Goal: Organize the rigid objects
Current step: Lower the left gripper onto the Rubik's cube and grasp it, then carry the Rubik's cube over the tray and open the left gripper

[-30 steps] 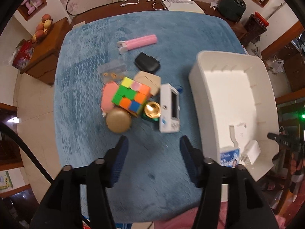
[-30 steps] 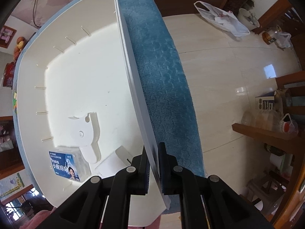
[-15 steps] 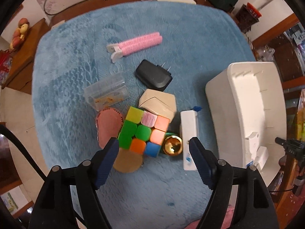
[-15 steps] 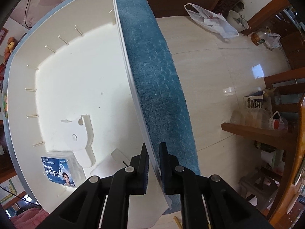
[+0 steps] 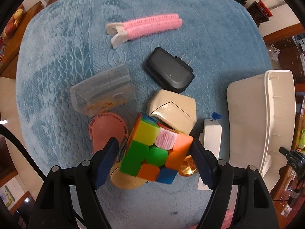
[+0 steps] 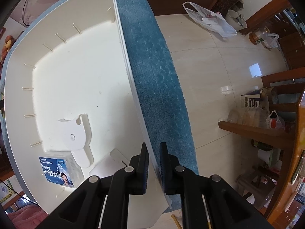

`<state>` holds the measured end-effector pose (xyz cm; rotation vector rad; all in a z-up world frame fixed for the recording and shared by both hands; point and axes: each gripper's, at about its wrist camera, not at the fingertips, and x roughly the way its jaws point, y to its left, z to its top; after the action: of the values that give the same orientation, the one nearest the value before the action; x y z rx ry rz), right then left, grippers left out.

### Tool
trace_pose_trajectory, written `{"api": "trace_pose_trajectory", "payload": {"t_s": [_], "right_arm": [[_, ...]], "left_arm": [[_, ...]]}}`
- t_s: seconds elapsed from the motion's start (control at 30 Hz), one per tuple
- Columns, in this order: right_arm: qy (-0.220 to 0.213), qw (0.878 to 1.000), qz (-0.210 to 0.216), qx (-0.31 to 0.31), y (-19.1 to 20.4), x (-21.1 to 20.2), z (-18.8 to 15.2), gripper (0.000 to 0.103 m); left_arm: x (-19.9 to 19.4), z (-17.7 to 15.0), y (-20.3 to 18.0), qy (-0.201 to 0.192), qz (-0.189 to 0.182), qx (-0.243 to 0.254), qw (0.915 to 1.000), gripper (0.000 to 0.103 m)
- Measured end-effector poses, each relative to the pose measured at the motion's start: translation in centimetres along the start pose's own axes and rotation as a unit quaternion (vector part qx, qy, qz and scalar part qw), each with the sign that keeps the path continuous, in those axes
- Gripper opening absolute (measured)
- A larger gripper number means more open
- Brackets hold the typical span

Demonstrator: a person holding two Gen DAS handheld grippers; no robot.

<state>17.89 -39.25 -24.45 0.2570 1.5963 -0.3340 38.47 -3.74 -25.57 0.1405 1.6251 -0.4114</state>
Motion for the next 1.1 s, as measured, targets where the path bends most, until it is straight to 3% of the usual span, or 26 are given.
{"api": "trace_pose_trajectory", "payload": {"t_s": [0.2,0.5,0.83,1.1], "right_arm": [[0.002,1.000,0.001,-0.005,0.0,0.1,0.0,0.011],[0.003,1.000,0.010,-0.014,0.0,0.1,-0.3,0.011],[0.007,0.999,0.021,-0.036,-0.1,0.2,-0.3,0.011],[0.009,0.996,0.037,-0.078,0.0,0.3,-0.4,0.011]], "left_arm": [[0.7,0.6,-0.5,0.007,-0.003,-0.013,0.9999,0.074],[0.4,-1.3,0.0,0.008,-0.006,-0.048,0.9988,0.072],[-3.1,-5.4,-0.4,-0.022,0.006,-0.082,0.9964,0.063],[-7.2,-8.5,-2.7,-0.060,0.004,-0.099,0.9933,0.063]]}}
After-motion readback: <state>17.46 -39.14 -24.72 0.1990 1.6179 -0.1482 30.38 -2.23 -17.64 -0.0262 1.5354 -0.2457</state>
